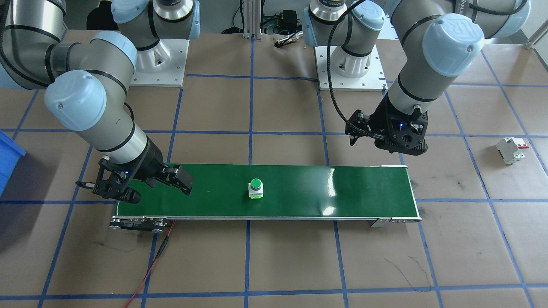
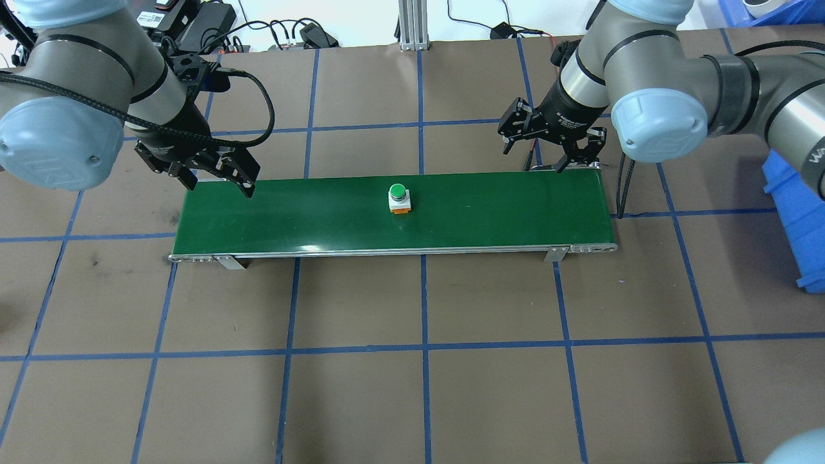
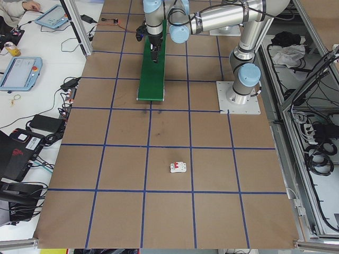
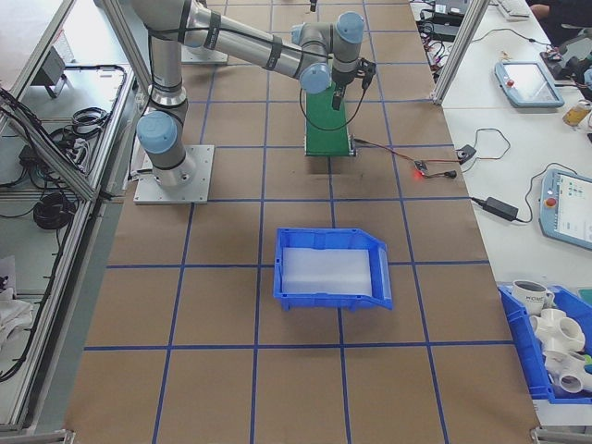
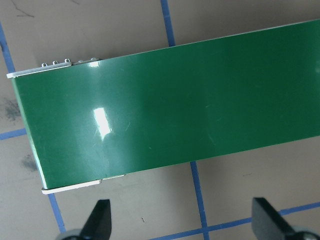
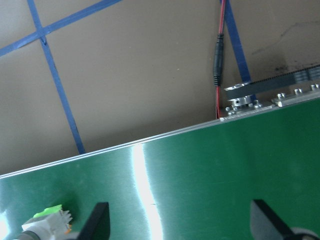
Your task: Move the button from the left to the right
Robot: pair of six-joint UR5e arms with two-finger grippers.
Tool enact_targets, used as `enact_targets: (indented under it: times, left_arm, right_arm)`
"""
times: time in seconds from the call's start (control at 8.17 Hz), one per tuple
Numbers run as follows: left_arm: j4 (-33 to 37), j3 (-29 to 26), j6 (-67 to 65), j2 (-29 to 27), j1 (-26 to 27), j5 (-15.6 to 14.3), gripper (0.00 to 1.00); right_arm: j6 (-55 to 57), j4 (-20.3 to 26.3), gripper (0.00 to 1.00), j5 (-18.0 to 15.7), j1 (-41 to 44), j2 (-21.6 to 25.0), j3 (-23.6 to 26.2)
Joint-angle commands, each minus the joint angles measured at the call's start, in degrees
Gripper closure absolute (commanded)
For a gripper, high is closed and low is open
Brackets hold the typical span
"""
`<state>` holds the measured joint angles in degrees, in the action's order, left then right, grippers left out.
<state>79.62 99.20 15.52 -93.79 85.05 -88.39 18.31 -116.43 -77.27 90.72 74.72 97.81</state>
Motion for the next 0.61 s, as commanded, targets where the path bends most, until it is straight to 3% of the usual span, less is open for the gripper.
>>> enact_targets:
  times: [0.0,0.12,0.49]
  left_arm:
    - [-0.1,-0.3,-0.1,0.0,0.6,1.7,0.00]
    - [-0.1,-0.2,-0.1,0.0,1.0,4.7,0.00]
    - [-0.1,-0.3,-0.1,0.1,1.3,4.9,0.00]
  right_arm:
    - [0.5,-5.8,0.00,-0.3,3.3,-1.3,0.0]
    - [1.2,-6.7,0.00,-0.4,4.4,-1.9,0.0]
    - [1.4,-8.3,0.00,0.4,5.4,-3.5,0.1]
